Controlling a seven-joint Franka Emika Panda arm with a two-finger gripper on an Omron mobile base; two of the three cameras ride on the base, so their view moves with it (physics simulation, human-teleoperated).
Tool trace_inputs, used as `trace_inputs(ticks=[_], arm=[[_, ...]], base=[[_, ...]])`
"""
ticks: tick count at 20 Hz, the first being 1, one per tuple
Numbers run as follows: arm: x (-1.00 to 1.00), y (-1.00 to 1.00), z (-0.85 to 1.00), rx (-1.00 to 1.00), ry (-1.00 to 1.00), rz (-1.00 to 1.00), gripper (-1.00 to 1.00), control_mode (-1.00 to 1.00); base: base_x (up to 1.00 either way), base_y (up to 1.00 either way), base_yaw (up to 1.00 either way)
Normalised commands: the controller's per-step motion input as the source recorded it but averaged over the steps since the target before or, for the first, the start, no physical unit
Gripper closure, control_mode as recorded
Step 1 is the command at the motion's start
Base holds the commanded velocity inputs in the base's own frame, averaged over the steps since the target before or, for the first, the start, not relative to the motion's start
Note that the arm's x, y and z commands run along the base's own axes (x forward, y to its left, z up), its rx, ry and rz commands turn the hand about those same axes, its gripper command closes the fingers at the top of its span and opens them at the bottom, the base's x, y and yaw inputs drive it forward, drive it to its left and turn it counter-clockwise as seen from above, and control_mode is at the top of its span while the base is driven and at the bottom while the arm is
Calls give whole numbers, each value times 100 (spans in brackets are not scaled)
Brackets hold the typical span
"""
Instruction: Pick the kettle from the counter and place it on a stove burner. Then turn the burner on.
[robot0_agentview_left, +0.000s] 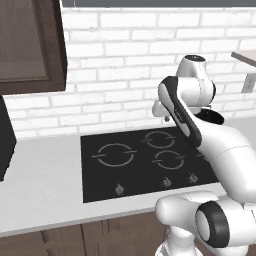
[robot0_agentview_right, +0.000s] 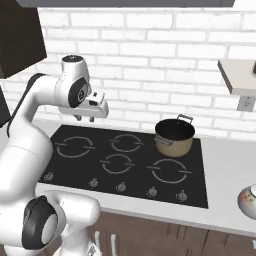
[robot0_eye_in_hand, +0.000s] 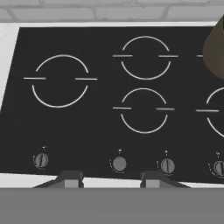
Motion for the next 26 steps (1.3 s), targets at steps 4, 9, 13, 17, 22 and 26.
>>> trace_inputs(ticks=[4, 9, 13, 17, 22, 26], arm=[[-6, -31, 0, 0, 0, 0, -100, -100], [-30, -67, 0, 0, -8, -4, -100, -100], [-40, -83, -7, 0, -2, -5, -100, -100], [-54, -100, -5, 0, -4, -7, -100, -100], [-50, -100, -7, 0, -5, -8, -100, -100], [-34, -100, -1, 11, -1, -21, -100, -100]], base=[[0, 0, 0], [0, 0, 0], [0, 0, 0], [0, 0, 0], [0, 0, 0], [0, 0, 0]])
